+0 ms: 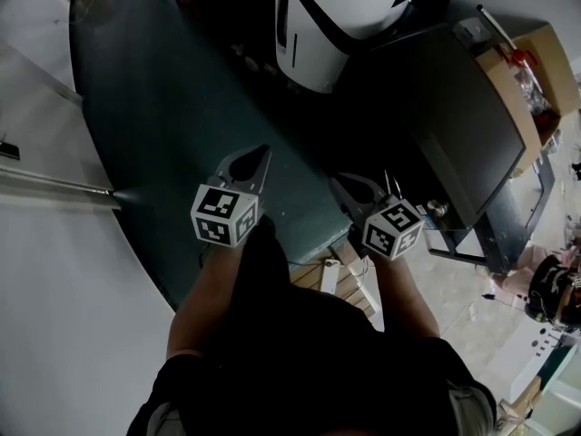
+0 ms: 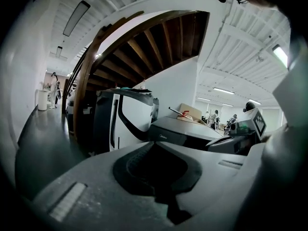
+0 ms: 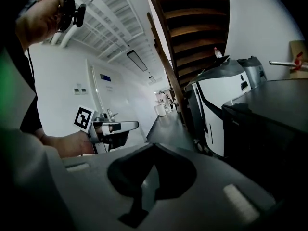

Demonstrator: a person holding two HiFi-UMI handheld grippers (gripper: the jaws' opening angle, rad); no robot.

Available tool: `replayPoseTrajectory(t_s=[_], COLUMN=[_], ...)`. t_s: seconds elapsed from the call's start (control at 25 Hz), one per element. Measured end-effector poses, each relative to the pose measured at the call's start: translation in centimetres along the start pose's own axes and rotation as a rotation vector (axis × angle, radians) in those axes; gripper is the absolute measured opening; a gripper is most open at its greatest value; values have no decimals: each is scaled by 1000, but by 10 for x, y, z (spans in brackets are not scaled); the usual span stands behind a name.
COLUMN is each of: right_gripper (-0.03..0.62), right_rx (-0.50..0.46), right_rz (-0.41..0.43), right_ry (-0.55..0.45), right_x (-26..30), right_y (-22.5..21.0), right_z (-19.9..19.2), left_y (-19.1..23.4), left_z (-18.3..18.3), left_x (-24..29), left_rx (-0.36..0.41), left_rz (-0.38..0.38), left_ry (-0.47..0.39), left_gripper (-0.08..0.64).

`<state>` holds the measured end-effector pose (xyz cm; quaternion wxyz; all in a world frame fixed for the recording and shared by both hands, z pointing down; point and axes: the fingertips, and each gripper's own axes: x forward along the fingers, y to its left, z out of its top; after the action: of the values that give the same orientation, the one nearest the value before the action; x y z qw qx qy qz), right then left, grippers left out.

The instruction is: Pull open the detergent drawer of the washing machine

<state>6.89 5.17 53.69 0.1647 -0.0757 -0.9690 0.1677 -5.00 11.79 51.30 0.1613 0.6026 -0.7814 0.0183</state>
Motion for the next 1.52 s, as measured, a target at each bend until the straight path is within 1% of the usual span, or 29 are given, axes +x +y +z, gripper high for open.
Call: replayPoseTrajectory(t_s=[0.16, 0.32, 0.44, 0.52, 0.68, 0.84, 0.92, 1.0, 1.04, 1.2, 1.32, 1.4, 1.52], right_gripper=[2, 2, 2, 2, 2, 2, 2, 2, 2, 2, 2, 2, 2], right_rx=[5, 2, 12, 33, 66, 91, 82, 55, 59, 141, 147, 155, 173], right_rz=[-23, -45, -71, -96, -144, -156, -157, -160, -166, -198, -235, -265, -318], right_ry=[27, 17, 29, 28, 13, 3, 3, -21, -37, -84, -81, -86, -95], right_x=[63, 95, 99, 97, 90, 89, 87, 85, 81, 56, 45, 44, 45], right_y=[-7, -9, -14, -21, -47, -82, -92, -104, -111, -144, -166, -179, -188], right_z=[45, 94, 108, 115, 136, 149, 155, 170, 175, 178, 179, 181, 181], left_y=[64, 103, 111, 111, 103, 94, 87, 79, 73, 42, 27, 25, 23], left_z=[25, 70, 102, 114, 124, 144, 155, 166, 169, 179, 187, 188, 182], left_x=[25, 47, 57, 62, 86, 127, 145, 166, 176, 210, 230, 242, 257], left_rx=[-39, -3, 23, 28, 25, 57, 74, 96, 109, 142, 177, 174, 165], left_rz=[-30, -68, -88, -107, -153, -184, -204, -229, -240, -285, -327, -354, -421], left_ry=[26, 33, 16, 18, 58, 69, 66, 67, 77, 104, 113, 126, 152], left_gripper=[11, 11, 11, 11, 11, 11, 11, 11, 11, 11, 11, 11, 11])
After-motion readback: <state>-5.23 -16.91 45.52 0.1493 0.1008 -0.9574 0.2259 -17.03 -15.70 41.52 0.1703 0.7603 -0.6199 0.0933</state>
